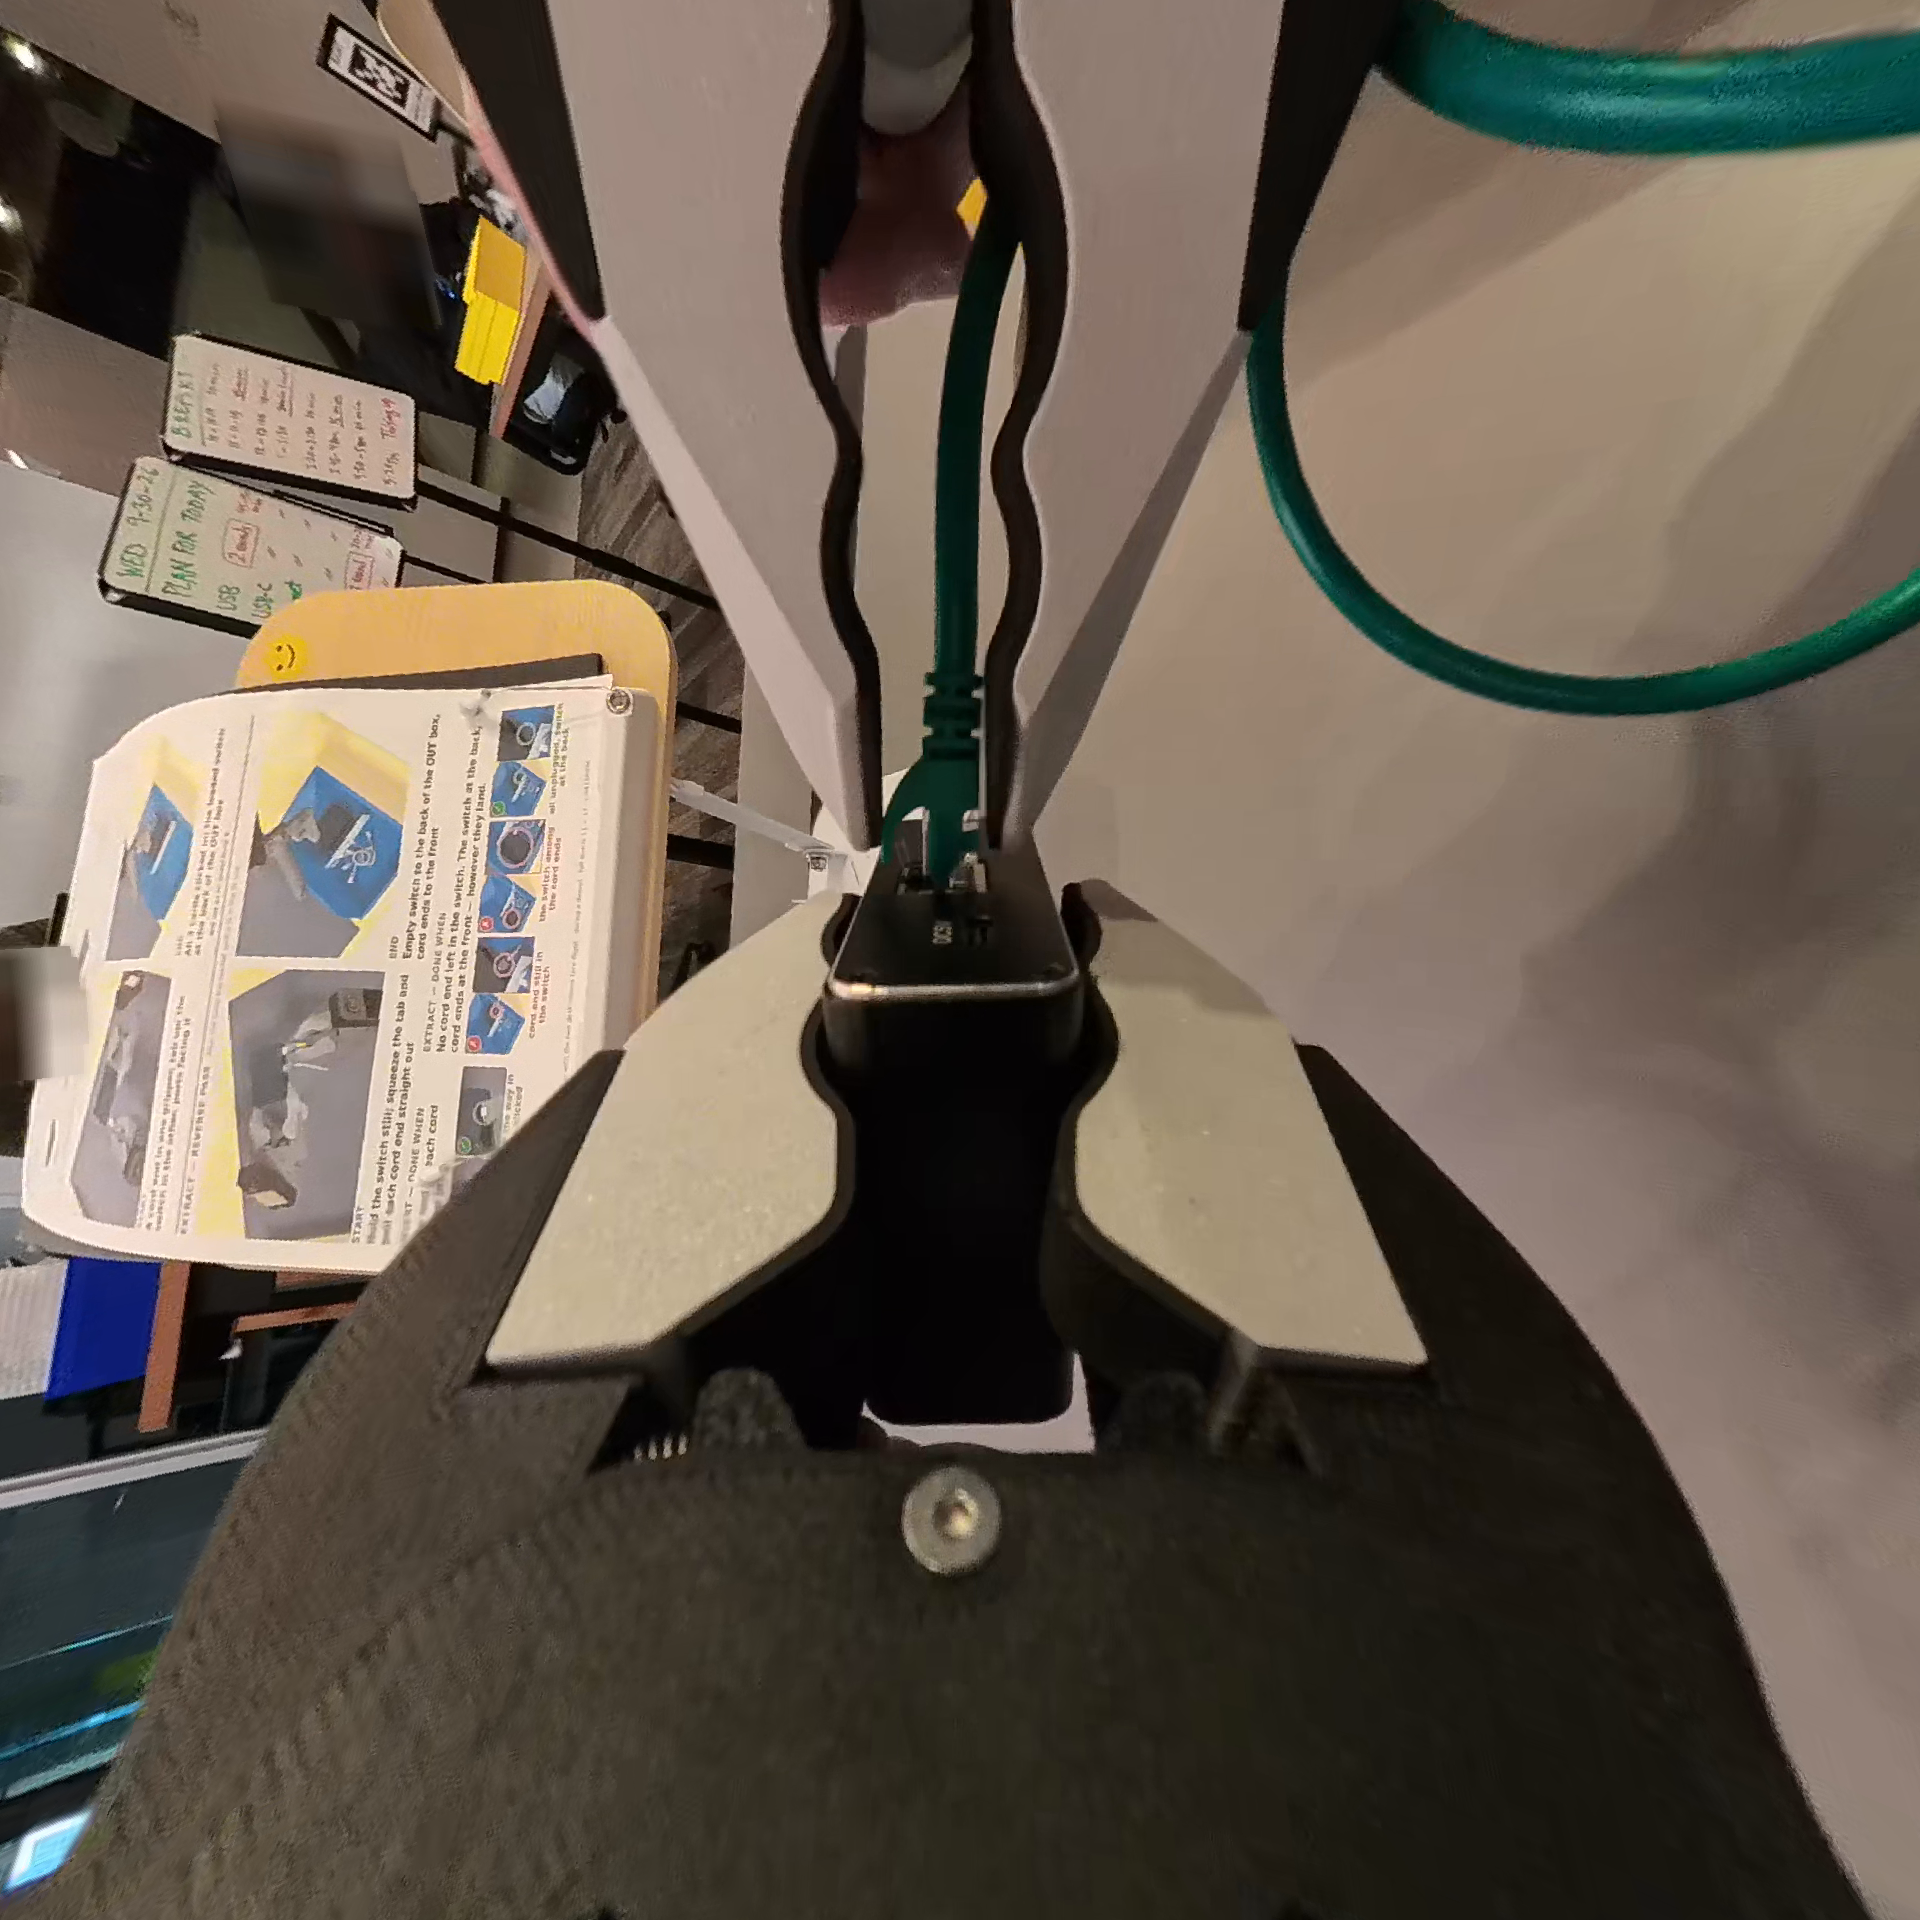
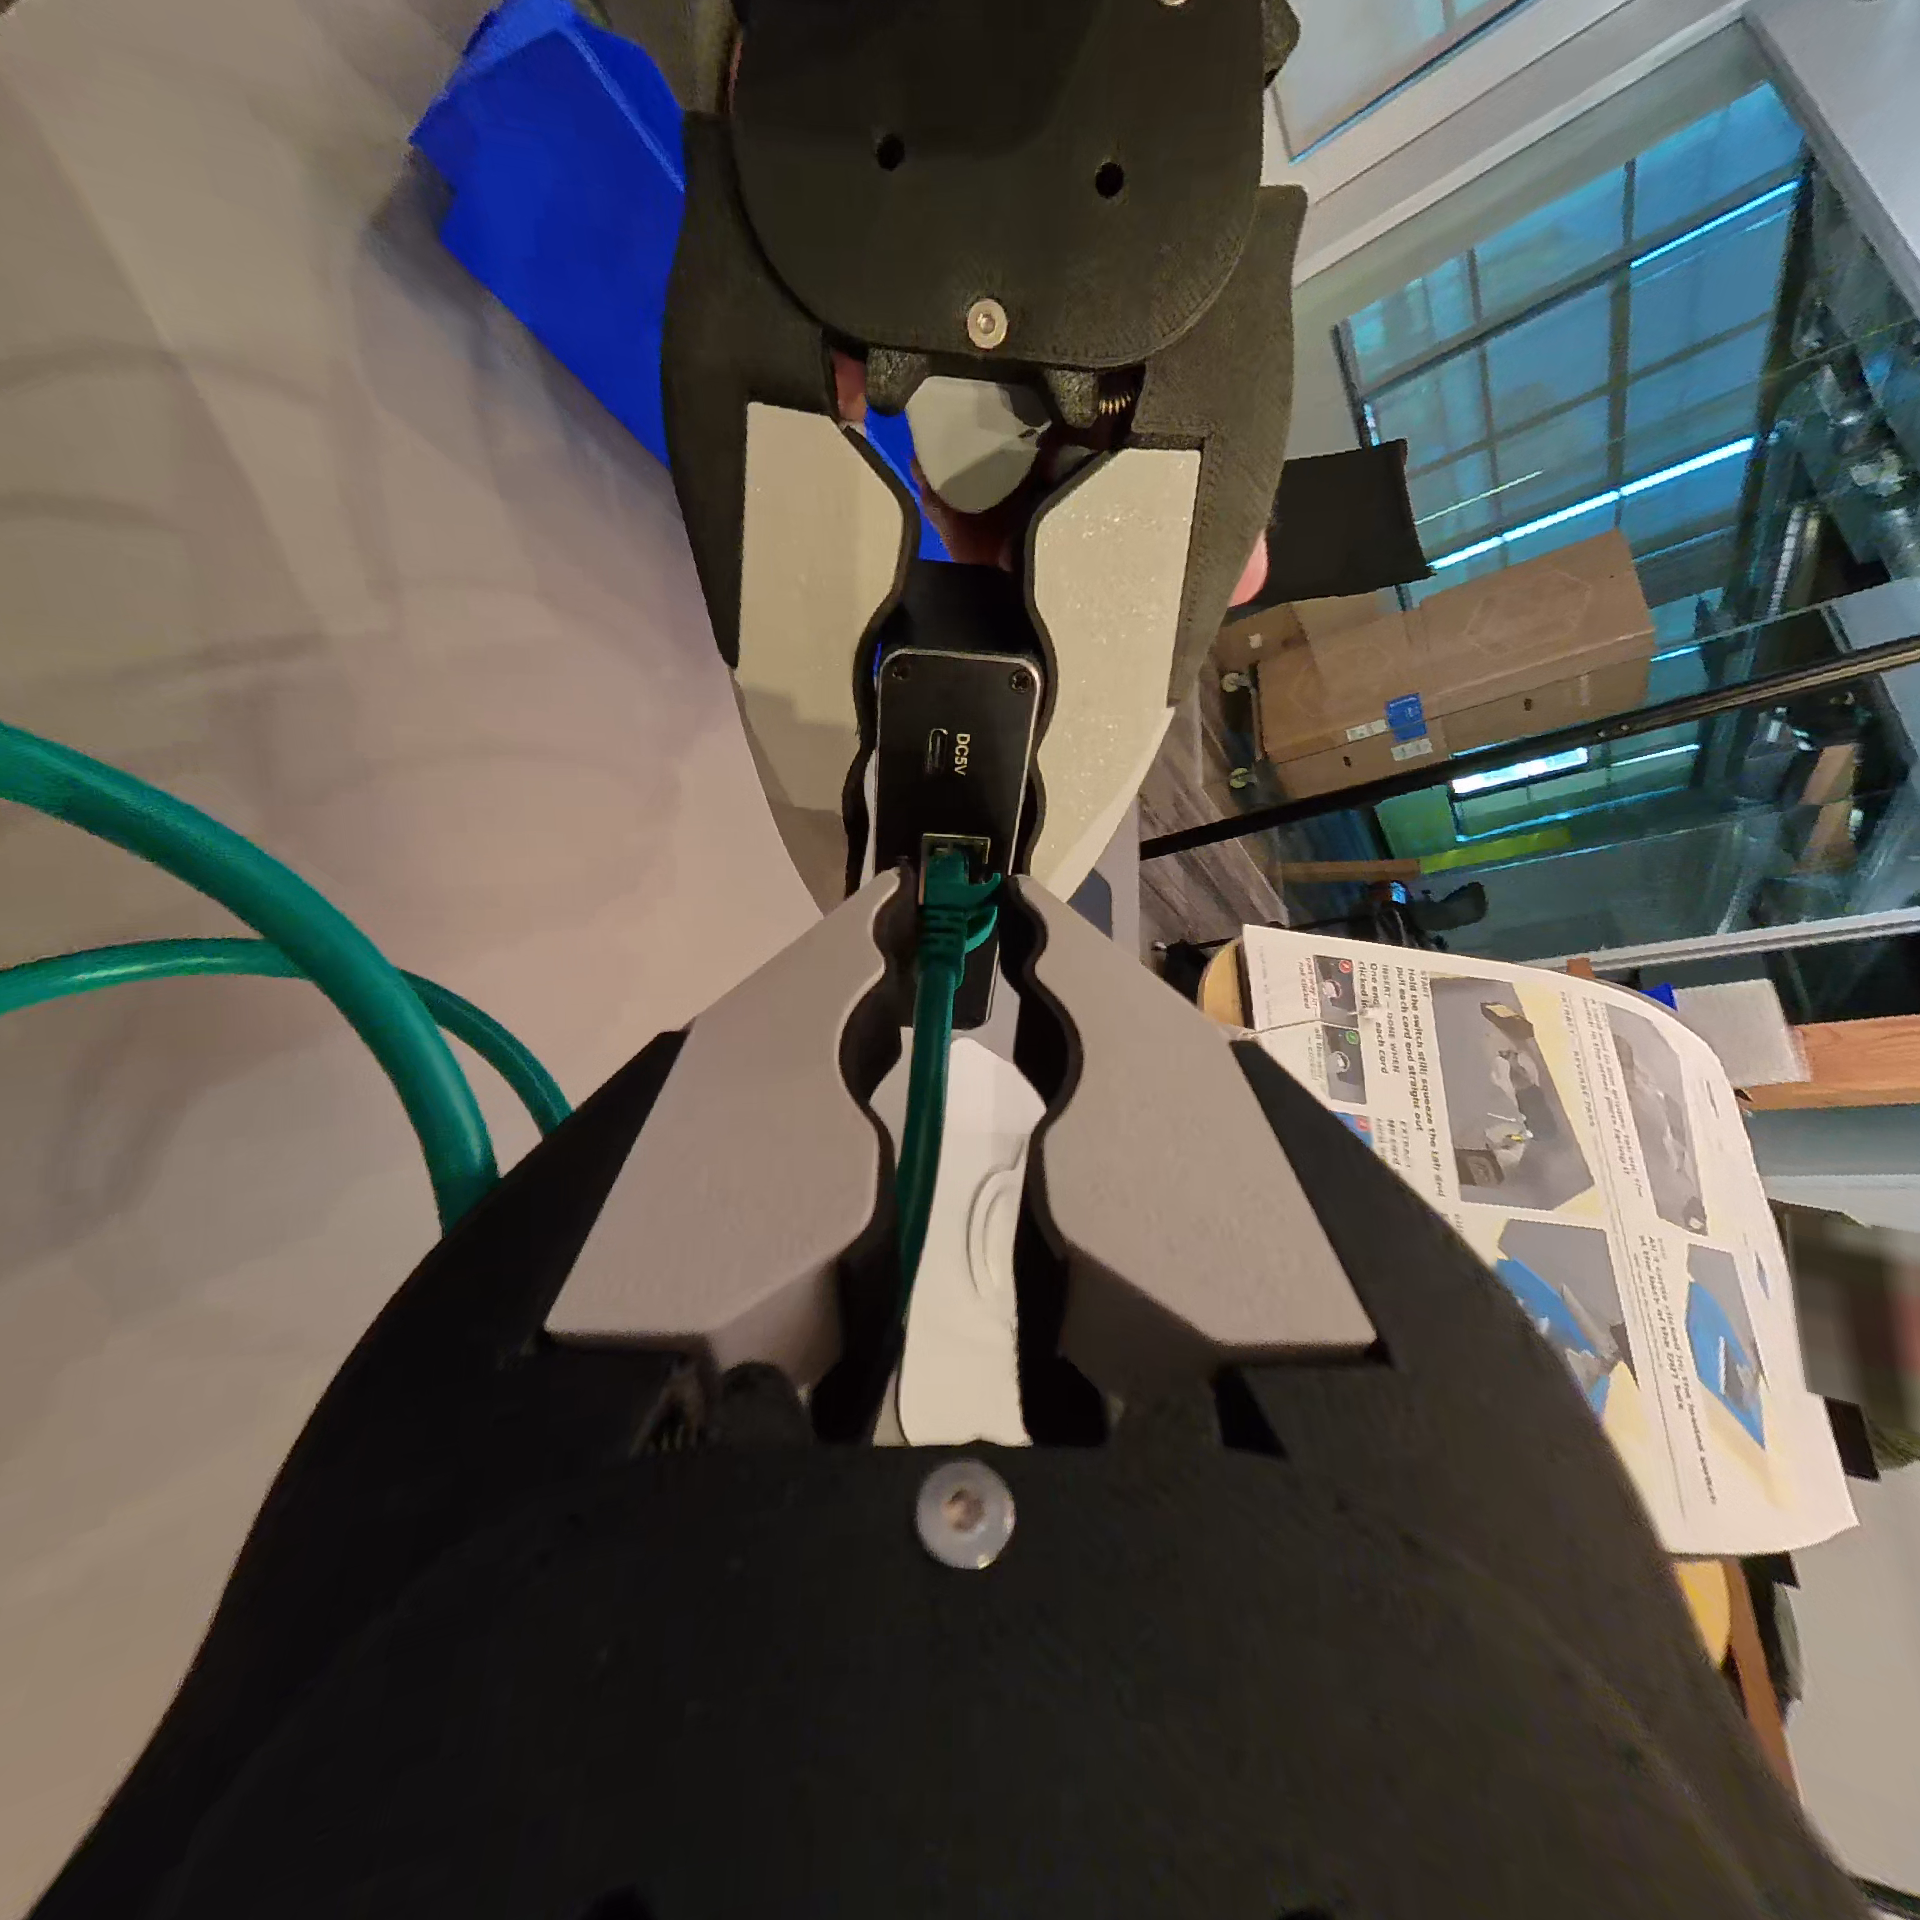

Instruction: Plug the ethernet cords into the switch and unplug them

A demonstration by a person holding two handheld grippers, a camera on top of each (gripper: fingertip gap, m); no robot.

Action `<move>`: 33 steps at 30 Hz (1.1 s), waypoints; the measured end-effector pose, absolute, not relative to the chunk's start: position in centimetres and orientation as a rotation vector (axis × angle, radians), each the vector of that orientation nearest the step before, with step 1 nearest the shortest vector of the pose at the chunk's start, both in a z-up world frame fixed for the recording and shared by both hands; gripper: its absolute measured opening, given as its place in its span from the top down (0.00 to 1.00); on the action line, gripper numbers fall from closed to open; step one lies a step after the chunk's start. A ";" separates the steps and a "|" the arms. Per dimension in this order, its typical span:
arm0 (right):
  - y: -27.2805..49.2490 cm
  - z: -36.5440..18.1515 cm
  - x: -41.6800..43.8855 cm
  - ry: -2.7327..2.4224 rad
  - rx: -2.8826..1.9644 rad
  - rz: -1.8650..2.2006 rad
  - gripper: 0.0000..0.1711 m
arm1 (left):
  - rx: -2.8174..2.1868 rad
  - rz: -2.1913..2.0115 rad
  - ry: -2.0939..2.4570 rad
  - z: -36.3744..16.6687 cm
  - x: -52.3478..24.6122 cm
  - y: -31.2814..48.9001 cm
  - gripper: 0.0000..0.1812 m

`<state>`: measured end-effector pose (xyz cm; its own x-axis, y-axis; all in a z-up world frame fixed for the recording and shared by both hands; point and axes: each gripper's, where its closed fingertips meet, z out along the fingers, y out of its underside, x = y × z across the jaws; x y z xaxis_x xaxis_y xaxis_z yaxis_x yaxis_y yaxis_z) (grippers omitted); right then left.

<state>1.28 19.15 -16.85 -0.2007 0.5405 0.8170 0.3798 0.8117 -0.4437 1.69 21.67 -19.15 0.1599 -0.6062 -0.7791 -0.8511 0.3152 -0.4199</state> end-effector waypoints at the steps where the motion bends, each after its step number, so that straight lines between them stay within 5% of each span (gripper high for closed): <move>1: 19.1 -16.9 1.3 -1.835 -0.706 0.177 0.92 | -1.376 0.296 1.545 -19.2 1.8 21.7 0.80; 13: 18.2 -14.5 1.8 -1.881 -0.721 0.330 0.75 | -1.344 0.225 1.526 -17.5 2.0 21.6 0.80; 18: 18.8 -14.4 1.9 -1.952 -0.670 0.208 0.88 | -1.343 0.166 1.505 -16.7 2.0 21.5 0.80; 33: 18.3 -13.8 1.5 -1.941 -0.593 0.222 0.93 | -1.304 0.135 1.514 -16.0 2.5 20.7 0.80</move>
<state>1.54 18.33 -13.78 -0.3311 0.4984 0.8012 0.3048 0.8601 -0.4091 2.54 20.68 -15.97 0.1827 -0.6372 -0.7487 -0.7598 0.3918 -0.5189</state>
